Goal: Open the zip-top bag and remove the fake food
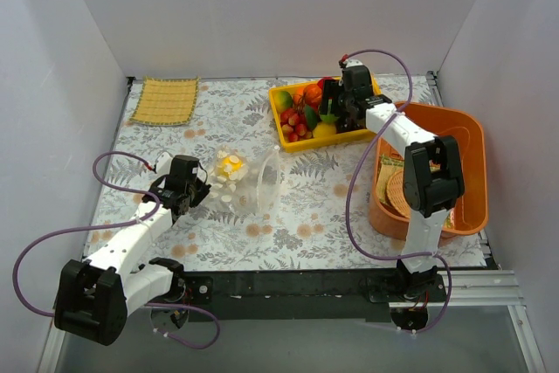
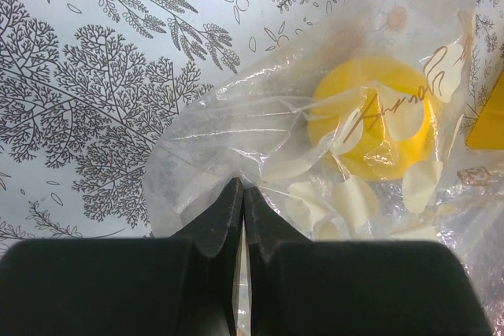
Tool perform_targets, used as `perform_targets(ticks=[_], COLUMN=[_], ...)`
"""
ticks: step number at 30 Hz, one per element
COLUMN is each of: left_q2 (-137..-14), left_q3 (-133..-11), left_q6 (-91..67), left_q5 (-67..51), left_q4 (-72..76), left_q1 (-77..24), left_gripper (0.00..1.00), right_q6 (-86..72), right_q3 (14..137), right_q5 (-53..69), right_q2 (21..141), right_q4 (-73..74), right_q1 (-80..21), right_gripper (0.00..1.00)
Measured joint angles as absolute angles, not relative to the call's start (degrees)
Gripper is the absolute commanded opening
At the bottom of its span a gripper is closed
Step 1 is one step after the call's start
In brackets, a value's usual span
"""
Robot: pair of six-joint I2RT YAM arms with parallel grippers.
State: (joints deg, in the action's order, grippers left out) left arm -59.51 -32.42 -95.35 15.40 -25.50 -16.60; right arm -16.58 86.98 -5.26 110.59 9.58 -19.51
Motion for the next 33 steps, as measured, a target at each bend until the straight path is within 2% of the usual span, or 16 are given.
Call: perform_targets(ticks=[8,16,19,21,25,26,29,33], left_q2=[-59.31,-58.57,-58.00,-57.52,-56.71,-56.34,-54.74,-51.59], left_q3=[-32.42,-32.42,-32.42,-32.42,-32.42,-32.42,-32.45,-33.41], left_q6=[-95.35,-95.33,-95.35,-95.35,-95.26,-95.31,-95.15,-95.44], left_q5=[14.96,14.46,14.31,14.15,13.89,13.78,13.30,13.04], left_q4=[-25.52,-25.52,-25.52,-25.56,-26.09,-26.35,-27.33,-29.87], left_q1=[-16.60,-16.60,-16.60,-16.60,-16.60,-16.60,-16.60,-16.60], left_gripper=[0.00,0.00,0.00,0.00,0.24,0.41,0.49,0.48], right_q6=[-15.68,-14.81,-14.98,-15.79,-18.09,-18.96,-22.11,-27.03], right_q3=[90.30,93.36,93.38,91.55,79.72,76.01,67.00,57.28], right_q5=[-5.82,-6.31,-6.31,-6.26,-5.93,-5.76,-3.73,0.58], right_q2=[112.09,112.18,111.44,108.97,97.62,94.06,85.93,81.80], right_q4=[12.03,13.91,15.49,16.69,15.11,14.44,11.20,4.82], right_q1=[-19.49,-19.46,-19.55,-19.92,-22.68,-24.25,-29.91,-36.34], right_gripper=[0.90,0.91,0.85,0.77,0.63,0.54,0.43,0.35])
